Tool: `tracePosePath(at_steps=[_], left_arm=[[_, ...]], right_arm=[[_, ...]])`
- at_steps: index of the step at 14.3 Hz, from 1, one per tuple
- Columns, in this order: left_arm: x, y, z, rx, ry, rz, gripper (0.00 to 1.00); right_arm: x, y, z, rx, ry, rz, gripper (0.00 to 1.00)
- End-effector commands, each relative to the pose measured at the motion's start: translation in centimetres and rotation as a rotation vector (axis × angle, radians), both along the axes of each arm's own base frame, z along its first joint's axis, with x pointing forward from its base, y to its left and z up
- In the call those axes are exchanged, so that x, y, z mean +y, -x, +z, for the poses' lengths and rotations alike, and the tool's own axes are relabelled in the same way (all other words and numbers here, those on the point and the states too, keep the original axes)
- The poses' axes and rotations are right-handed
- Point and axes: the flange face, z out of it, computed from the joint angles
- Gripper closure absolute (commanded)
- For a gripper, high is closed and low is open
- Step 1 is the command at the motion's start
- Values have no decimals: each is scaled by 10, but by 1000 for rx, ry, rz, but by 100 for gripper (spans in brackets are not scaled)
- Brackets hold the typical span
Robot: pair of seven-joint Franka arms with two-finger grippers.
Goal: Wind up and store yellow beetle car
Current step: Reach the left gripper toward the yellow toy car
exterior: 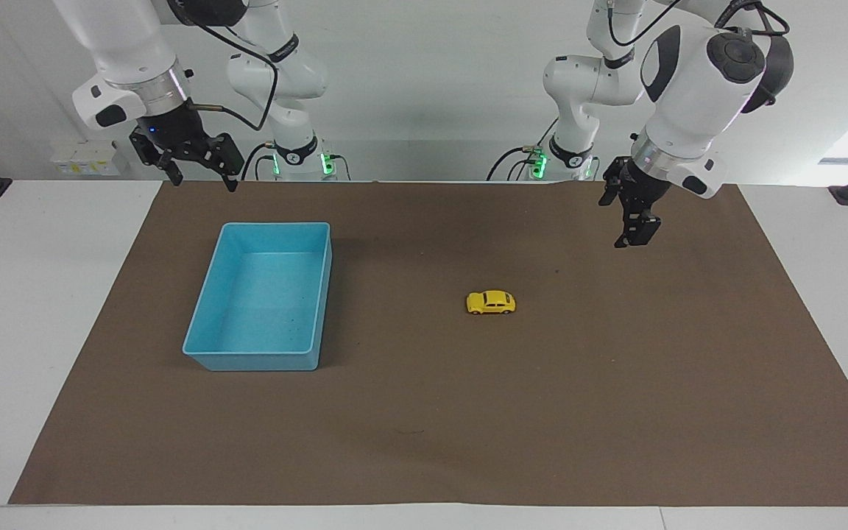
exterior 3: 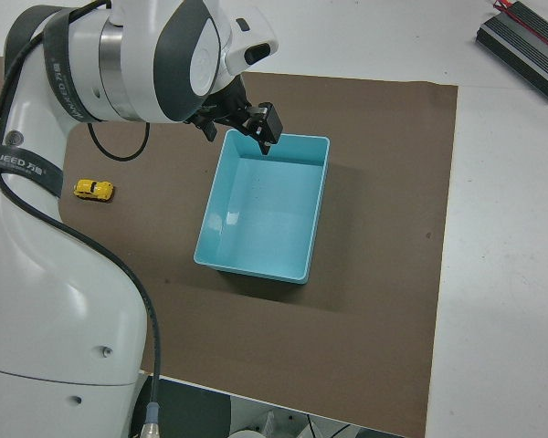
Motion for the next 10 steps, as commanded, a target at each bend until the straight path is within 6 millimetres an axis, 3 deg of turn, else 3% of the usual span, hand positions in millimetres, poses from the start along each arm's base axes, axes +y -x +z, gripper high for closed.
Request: tracePosePath(at_steps=[1, 5, 8, 10], left_arm=[[-16, 7, -27, 2, 13, 111, 0], [-71, 14, -67, -47, 32, 158, 0], [-128, 12, -122, -41, 18, 77, 0], [-154, 13, -154, -43, 12, 41, 0]], right_arm=[[-2, 3, 2, 10, -4, 20, 0], [-2, 3, 2, 11, -4, 20, 0], [-2, 3, 2, 13, -4, 20, 0], [-2, 4, 1, 17, -4, 20, 0]])
